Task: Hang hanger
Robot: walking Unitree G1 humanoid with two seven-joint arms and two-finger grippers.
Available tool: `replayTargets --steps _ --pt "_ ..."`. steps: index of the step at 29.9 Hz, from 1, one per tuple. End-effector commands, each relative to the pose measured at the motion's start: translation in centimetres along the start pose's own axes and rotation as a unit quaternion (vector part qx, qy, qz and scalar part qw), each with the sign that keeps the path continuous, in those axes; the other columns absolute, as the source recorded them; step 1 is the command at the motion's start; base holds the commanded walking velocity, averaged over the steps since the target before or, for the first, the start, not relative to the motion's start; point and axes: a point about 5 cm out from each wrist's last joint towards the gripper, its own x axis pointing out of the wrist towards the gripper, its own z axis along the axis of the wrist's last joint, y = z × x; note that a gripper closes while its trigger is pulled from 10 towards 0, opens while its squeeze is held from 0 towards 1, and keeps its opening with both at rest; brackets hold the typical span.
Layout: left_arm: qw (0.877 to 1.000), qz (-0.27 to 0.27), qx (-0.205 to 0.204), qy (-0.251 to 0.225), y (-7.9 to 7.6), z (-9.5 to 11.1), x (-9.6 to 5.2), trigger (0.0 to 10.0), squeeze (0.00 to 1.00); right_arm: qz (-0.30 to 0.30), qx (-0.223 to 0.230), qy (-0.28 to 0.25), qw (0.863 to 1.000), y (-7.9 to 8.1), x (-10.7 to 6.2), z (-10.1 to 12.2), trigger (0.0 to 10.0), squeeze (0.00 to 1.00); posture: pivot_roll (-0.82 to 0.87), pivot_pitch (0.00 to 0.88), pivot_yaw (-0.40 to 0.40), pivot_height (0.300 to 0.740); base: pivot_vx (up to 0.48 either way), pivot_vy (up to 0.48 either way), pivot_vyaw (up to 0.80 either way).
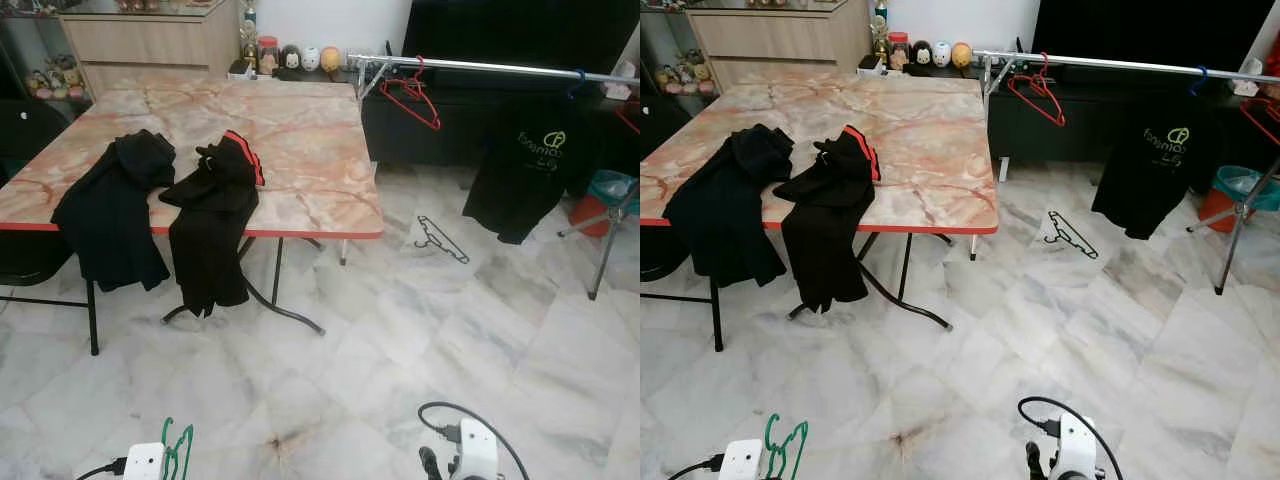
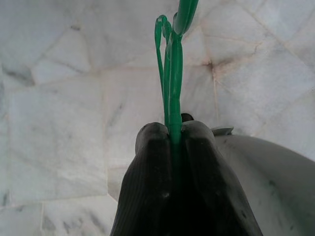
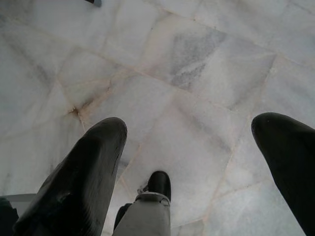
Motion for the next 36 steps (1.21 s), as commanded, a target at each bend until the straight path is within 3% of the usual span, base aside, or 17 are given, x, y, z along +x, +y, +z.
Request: replayTargets --steps 1,8,24,32,36 --pt "1.000 -0.006 0.015 0.009 -0.5 -0.3 0.0 10.0 0.00 0.001 0.001 -0.004 1.000 -0.1 0.0 0.1 10.0 0.00 0.01 0.000 -0.027 0.736 0.000 -0.379 0.00" --pt "0.999 -0.008 0.016 0.032 -0.6 -1.4 -0.1 10.0 0.00 0.014 -0.036 -0.004 0.999 0.5 0.1 0.2 10.0 0.00 0.00 0.000 -0.024 0.736 0.000 -0.388 0.00" --pt "0.998 -0.005 0.016 0.053 -0.6 -2.4 -0.3 10.0 0.00 0.010 -0.061 0.004 0.998 0.1 0.0 0.0 10.0 0.00 0.00 0.000 -0.030 0.736 0.000 -0.408 0.00" --pt "0.998 -0.009 0.018 0.066 -1.0 -2.9 -0.4 10.0 0.00 0.005 -0.039 -0.008 0.999 0.1 0.0 0.3 10.0 0.00 -0.01 0.000 -0.031 0.736 0.000 -0.408 0.00" --pt "0.998 -0.008 0.016 0.067 -1.0 -2.9 -0.4 10.0 0.00 0.007 -0.052 -0.007 0.999 0.1 0.0 0.3 10.0 0.00 -0.01 0.000 -0.033 0.736 0.000 -0.409 0.00"
